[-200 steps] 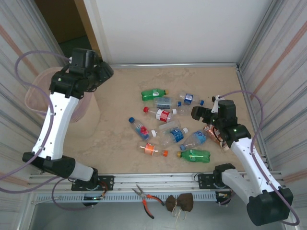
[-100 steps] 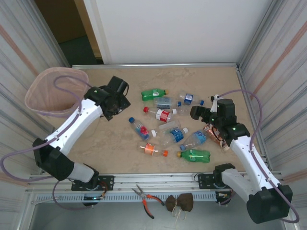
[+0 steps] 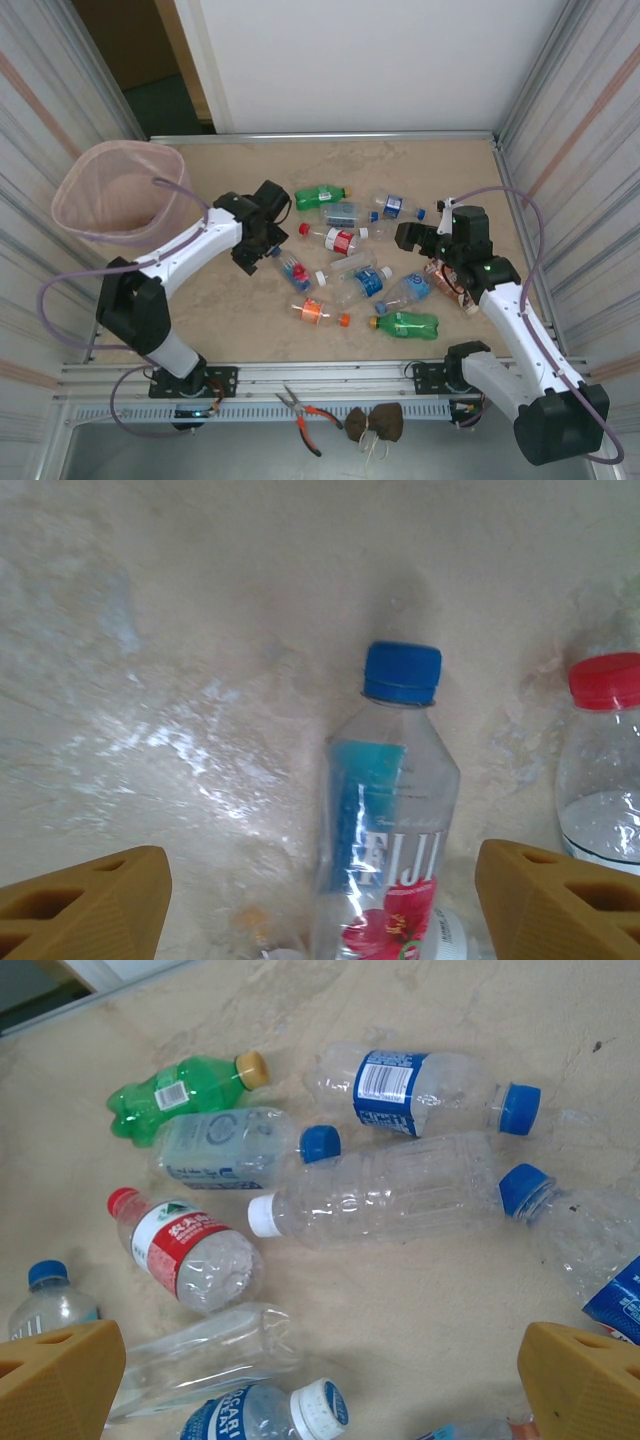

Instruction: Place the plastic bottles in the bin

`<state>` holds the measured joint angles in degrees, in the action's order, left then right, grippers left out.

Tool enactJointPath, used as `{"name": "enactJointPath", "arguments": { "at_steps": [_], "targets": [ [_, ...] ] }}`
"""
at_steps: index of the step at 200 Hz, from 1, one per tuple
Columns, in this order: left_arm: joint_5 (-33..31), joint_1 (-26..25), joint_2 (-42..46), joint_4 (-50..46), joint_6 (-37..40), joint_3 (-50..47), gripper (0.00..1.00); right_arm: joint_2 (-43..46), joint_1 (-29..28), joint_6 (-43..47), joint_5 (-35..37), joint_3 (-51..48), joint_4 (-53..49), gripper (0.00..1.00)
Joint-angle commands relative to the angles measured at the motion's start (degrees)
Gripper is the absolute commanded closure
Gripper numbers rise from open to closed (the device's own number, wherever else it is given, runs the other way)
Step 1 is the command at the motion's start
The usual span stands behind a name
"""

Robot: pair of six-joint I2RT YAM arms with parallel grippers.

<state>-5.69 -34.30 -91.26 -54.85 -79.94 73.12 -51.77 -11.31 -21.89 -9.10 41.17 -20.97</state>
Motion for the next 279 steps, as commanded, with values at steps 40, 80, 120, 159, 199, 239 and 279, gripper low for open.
{"name": "enactJointPath", "arguments": {
  "at_steps": [40,80,120,159,199,239,279],
  "targets": [
    [5.56,-3.03,-7.33,3.51,-3.77,1.05,0.17,0.36,1.03,2.07,-0.72,1.91,0.59,0.01],
    [7.89,-3.75,-10.65,4.73,-5.31,-0.17,0.16,0.61,1.29,2.73,-0.54,2.03,-0.03,0.01],
    [9.42,-4.84,-15.11,7.11,-4.68,2.0,0.19,0.66,1.37,2.81,-0.84,1.64,-0.65,0.01],
    [10.09,-4.82,-16.85,8.29,-4.61,2.12,0.24,1.6,1.55,3.37,-0.25,1.5,-1.3,0.01],
    [9.14,-4.83,-16.49,8.61,-4.79,1.41,0.3,1.6,1.64,3.34,-0.38,1.37,-1.46,0.01],
    [8.28,-4.88,-15.71,8.93,-4.73,0.88,0.34,1.85,1.63,3.34,-0.31,1.38,-1.76,0.01],
    [7.67,-4.81,-15.09,9.33,-4.68,0.68,0.39,2.2,1.64,3.3,-0.14,1.33,-2.1,0.01]
  ]
}}
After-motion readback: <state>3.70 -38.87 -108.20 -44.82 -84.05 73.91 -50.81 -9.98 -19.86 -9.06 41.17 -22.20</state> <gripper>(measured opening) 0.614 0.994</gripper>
